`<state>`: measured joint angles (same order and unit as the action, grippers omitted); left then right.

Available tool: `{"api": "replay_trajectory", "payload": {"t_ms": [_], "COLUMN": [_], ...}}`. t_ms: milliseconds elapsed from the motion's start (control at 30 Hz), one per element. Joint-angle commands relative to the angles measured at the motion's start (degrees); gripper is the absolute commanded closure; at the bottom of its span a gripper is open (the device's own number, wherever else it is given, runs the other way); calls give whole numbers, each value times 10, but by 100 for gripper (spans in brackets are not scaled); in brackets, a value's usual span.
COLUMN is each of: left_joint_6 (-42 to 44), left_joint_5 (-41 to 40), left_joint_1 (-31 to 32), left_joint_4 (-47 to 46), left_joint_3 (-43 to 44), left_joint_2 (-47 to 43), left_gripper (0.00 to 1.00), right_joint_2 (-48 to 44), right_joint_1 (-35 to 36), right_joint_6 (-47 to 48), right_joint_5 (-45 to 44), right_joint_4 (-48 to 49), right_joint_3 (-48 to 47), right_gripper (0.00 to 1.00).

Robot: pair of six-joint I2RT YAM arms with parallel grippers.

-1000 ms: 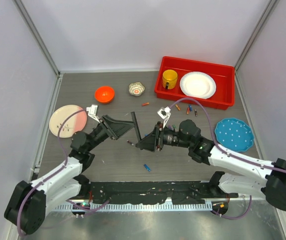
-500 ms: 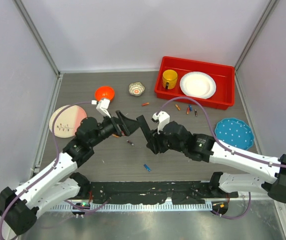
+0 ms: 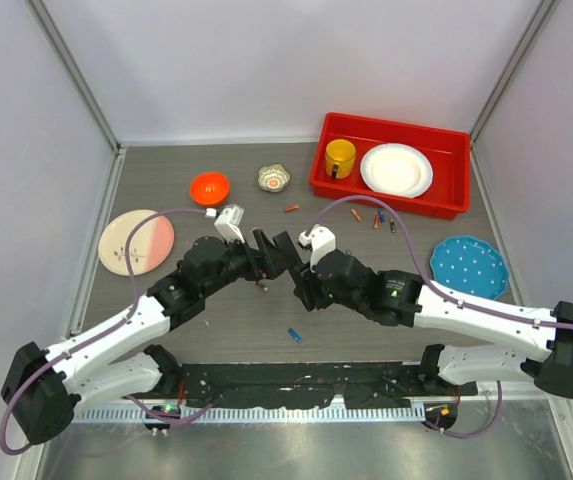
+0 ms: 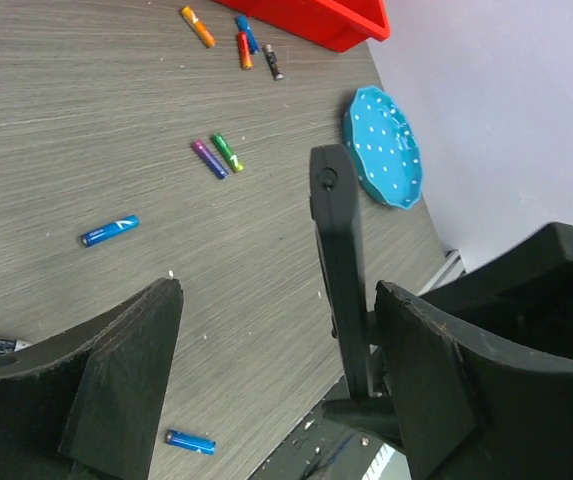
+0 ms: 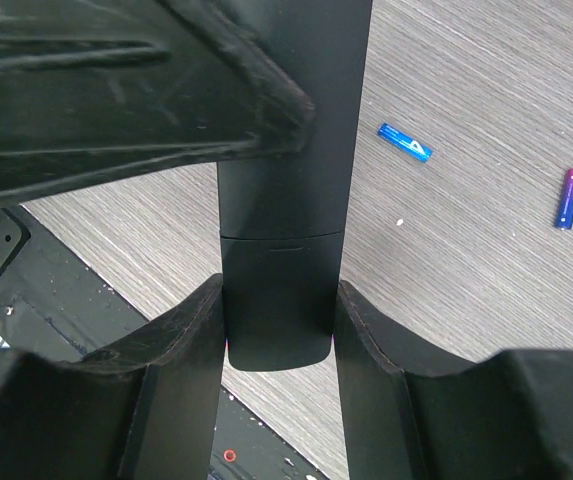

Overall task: Load the batteries into the remote control
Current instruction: Adjust the remote control.

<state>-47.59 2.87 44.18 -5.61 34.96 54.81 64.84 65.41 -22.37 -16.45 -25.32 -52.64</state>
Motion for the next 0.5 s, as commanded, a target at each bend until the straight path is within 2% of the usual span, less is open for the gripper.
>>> {"api": "replay_trajectory", "payload": {"t_ms": [0, 467], "left_joint_6": [-4, -13], "left_joint_5": [-23, -39], "left_joint_1": [15, 47], "left_joint_4": [-49, -116], "left_joint_3": [26, 20], "left_joint_2": [27, 77], "left_gripper": [21, 44], "right_joint_2": [6, -4], "right_joint_1": [10, 15], "right_joint_6": [-9, -16], "right_joint_5": [-27, -31], "right_joint_4": [19, 24], "right_joint_3": [-27, -12], "right_gripper": [80, 80]}}
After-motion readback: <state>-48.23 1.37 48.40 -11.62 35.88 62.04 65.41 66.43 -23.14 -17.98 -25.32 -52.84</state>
